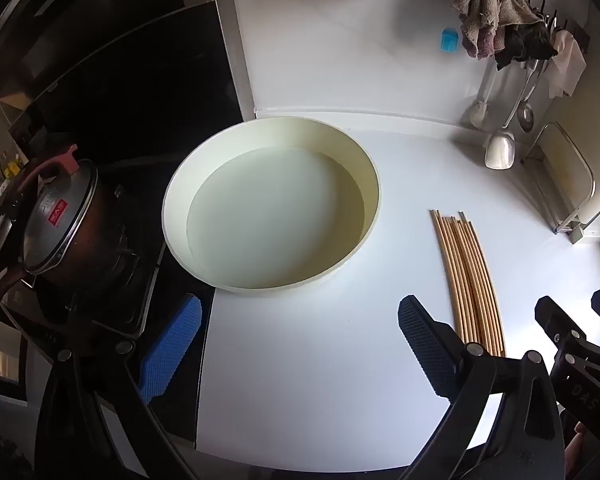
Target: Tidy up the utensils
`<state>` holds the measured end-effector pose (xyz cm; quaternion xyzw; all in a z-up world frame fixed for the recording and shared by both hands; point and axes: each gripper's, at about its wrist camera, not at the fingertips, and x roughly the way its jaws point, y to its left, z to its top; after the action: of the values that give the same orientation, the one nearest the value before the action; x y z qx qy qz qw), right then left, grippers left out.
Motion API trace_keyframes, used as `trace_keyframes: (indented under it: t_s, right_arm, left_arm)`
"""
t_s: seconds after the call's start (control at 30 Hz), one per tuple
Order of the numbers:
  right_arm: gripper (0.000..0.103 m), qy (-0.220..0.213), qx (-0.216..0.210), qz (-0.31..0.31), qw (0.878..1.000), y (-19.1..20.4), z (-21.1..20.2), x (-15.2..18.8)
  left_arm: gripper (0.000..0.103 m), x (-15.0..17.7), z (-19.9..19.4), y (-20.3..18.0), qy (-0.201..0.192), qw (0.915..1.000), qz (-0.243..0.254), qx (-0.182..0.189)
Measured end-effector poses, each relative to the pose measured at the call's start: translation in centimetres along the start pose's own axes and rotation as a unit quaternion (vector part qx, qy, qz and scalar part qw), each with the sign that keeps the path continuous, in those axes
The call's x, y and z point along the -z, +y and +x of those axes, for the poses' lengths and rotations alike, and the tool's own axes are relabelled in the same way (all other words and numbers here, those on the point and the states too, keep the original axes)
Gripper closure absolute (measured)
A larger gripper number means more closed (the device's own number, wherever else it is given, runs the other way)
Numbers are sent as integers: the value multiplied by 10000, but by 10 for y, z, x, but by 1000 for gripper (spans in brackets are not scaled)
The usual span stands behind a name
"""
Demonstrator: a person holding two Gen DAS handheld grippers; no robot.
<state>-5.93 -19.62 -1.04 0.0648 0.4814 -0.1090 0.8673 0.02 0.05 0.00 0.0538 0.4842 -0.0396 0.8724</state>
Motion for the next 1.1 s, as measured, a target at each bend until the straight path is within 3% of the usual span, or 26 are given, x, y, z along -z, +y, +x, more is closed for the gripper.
trace_keyframes:
  t_s: [1.1]
  right_arm:
    - [8, -75, -1, -18, 10000, -1, -6, 0]
  left_arm:
    - [6, -4, -6, 5, -52, 10000, -18, -33]
